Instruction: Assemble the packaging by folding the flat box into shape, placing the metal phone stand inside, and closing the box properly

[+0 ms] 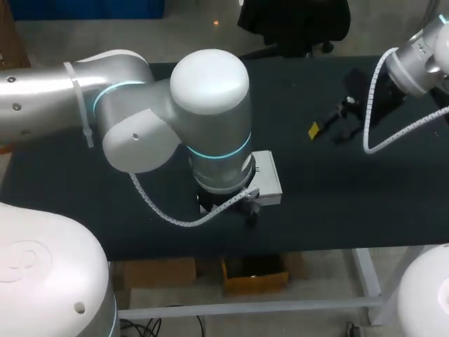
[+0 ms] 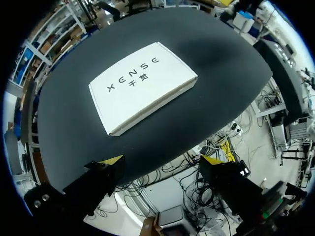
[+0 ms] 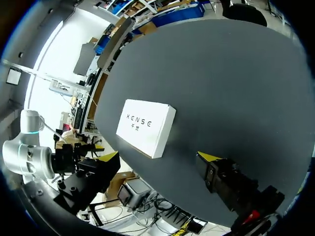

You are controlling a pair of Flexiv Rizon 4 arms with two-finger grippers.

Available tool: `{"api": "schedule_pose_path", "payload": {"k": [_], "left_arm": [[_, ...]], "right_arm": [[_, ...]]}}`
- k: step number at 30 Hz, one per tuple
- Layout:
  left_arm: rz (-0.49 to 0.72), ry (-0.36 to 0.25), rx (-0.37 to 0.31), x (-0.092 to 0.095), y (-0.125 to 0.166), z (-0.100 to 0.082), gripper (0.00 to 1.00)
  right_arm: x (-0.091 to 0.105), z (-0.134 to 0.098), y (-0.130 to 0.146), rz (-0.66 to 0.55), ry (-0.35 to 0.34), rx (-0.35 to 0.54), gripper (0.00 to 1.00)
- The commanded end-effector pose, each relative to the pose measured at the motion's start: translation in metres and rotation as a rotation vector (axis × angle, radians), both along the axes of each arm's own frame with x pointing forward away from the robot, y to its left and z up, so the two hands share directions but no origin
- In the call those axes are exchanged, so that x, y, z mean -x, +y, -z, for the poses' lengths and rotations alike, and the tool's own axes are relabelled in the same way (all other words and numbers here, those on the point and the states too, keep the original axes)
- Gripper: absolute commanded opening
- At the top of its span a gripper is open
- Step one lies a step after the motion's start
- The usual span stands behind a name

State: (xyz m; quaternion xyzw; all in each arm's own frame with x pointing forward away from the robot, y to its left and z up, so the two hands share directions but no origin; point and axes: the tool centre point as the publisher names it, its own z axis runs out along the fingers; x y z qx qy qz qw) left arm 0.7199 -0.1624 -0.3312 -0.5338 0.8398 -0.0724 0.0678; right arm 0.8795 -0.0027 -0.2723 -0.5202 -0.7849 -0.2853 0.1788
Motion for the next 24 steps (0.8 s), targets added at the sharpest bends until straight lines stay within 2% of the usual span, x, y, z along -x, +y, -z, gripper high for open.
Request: {"api": "schedule_pose_path", "payload": {"k": [1, 4, 9, 12, 16, 24], "left_arm": [[-0.129, 0.11, -0.075, -0.006, -0.012, 0.016, 1.0], [-0.165, 0.159, -0.034, -0.004, -0.013, 0.024, 1.0], [-0.203, 0.209, -0.014, -0.002, -0.018, 0.033, 1.0], [-0.232, 0.23, 0.015, -0.002, -0.021, 0.038, 1.0], [-0.228, 0.255, 0.005, -0.003, -0.029, 0.042, 1.0], [-0.228, 0.255, 0.005, -0.003, -0.029, 0.042, 1.0]], "right_arm": [[0.004, 0.002, -0.008, 0.093, -0.248, -0.03, 1.0], [-0.002, 0.007, -0.015, 0.064, -0.3, 0.004, 1.0], [-0.012, 0.016, -0.021, 0.038, -0.362, 0.083, 1.0], [-0.012, 0.016, -0.021, 0.038, -0.362, 0.083, 1.0], [-0.012, 0.016, -0.021, 0.038, -0.362, 0.083, 1.0], [-0.012, 0.016, -0.021, 0.038, -0.362, 0.083, 1.0]]}}
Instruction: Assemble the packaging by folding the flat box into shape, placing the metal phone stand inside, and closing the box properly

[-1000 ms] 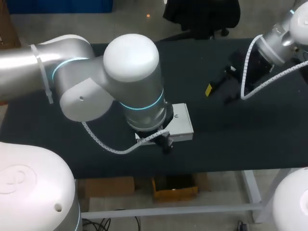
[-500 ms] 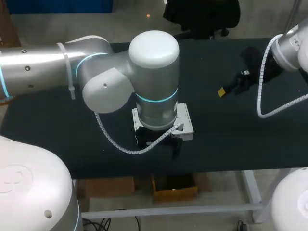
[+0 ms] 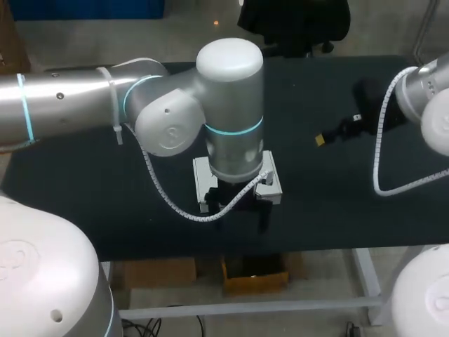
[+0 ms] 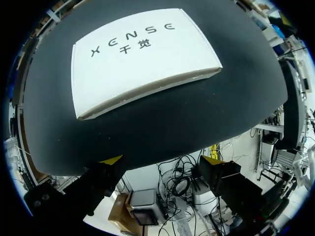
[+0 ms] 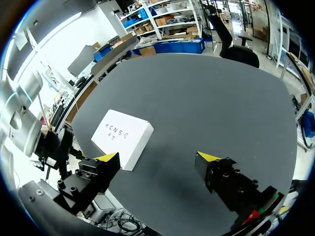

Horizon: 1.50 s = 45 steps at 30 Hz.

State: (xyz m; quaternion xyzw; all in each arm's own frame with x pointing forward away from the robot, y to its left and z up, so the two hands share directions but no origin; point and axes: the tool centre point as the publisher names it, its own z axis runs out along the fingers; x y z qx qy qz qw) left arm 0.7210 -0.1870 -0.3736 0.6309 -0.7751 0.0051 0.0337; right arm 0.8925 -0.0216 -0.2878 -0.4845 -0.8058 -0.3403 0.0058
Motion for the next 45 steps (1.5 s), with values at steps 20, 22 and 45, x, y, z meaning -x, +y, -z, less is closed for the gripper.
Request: {"api": "schedule_pose_path", "payload": {"k": [20, 22, 45], "left_arm": [[-0.196, 0.011, -0.01, -0.032, -0.016, 0.018, 1.0], [-0.223, -0.002, -0.023, -0.035, -0.018, 0.018, 1.0], [-0.393, -0.035, -0.017, -0.08, -0.017, 0.026, 1.0]], "right_arm": [[-0.013, 0.02, -0.046, -0.065, -0.21, -0.087, 1.0], [-0.016, 0.02, -0.048, -0.091, -0.233, -0.088, 1.0], [-0.047, 0.031, -0.068, -0.265, -0.392, -0.088, 1.0]]}}
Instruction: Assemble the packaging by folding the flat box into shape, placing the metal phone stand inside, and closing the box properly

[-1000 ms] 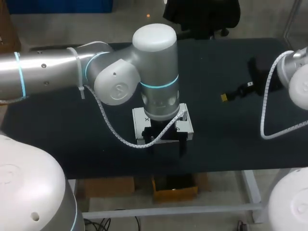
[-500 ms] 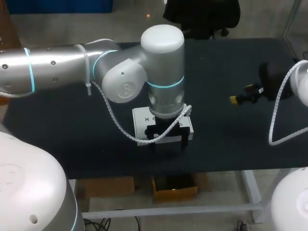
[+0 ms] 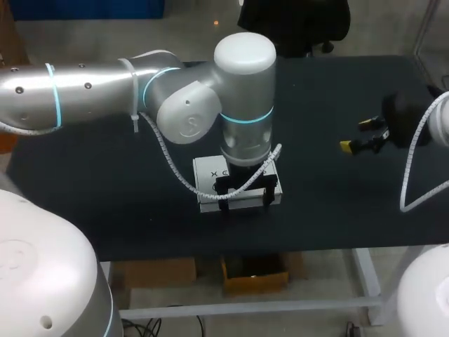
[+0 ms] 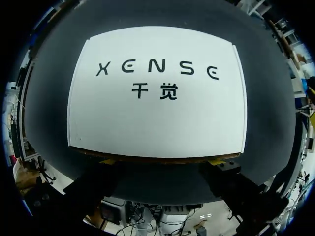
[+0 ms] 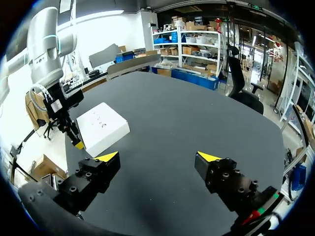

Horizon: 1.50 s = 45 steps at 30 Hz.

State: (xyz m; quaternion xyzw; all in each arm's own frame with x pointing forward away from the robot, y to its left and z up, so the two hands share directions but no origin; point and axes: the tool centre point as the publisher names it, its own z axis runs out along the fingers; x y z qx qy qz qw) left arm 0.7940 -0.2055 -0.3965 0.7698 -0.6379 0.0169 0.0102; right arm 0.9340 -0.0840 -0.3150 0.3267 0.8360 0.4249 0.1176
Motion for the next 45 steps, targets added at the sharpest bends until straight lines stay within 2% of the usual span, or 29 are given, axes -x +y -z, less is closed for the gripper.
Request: {"api": "schedule_pose_path", "payload": {"k": [1, 12, 27, 45], "left_arm": [[-0.001, 0.005, 0.003, -0.009, 0.002, 0.003, 1.0], [0.005, -0.005, -0.008, -0.034, 0.007, 0.003, 1.0], [0.039, 0.002, -0.026, -0.081, 0.014, 0.008, 1.0], [0.052, 0.001, -0.041, -0.135, 0.029, 0.011, 1.0]], "right_arm": [[-0.006, 0.004, -0.006, -0.084, 0.004, -0.078, 1.0], [-0.013, 0.009, -0.015, -0.111, -0.044, -0.064, 1.0], [-0.029, 0.01, -0.017, -0.098, -0.076, -0.045, 1.0], [-0.061, 0.002, -0.012, -0.067, -0.114, -0.07, 1.0]]}}
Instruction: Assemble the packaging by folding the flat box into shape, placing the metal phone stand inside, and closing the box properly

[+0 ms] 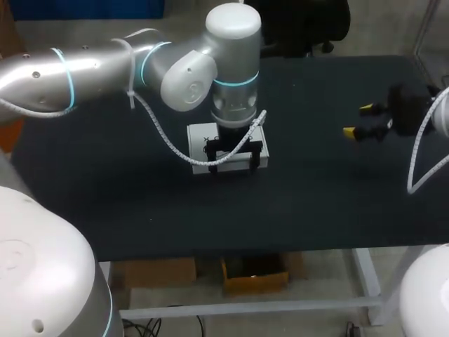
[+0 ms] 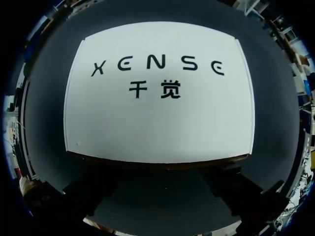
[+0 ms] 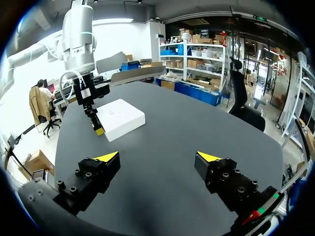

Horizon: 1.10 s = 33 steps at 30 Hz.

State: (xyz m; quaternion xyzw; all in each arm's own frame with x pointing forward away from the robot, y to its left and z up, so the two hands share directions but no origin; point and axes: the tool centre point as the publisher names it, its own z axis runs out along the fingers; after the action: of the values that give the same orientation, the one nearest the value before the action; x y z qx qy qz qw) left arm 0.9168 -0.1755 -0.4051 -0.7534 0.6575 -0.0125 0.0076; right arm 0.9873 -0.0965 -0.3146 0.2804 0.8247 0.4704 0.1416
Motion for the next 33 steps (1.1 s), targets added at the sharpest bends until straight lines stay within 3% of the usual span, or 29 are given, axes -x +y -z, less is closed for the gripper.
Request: {"api": "schedule_pose_path", "payload": {"k": [1, 33], "left_arm": [[0.001, 0.018, -0.009, -0.015, 0.0, 0.003, 1.0], [0.03, 0.0, -0.023, -0.092, 0.013, 0.0, 1.0]], "right_arm": [[-0.009, 0.002, 0.001, -0.007, -0.004, -0.01, 1.0], [-0.044, -0.008, 0.011, 0.012, -0.029, 0.01, 1.0]]}}
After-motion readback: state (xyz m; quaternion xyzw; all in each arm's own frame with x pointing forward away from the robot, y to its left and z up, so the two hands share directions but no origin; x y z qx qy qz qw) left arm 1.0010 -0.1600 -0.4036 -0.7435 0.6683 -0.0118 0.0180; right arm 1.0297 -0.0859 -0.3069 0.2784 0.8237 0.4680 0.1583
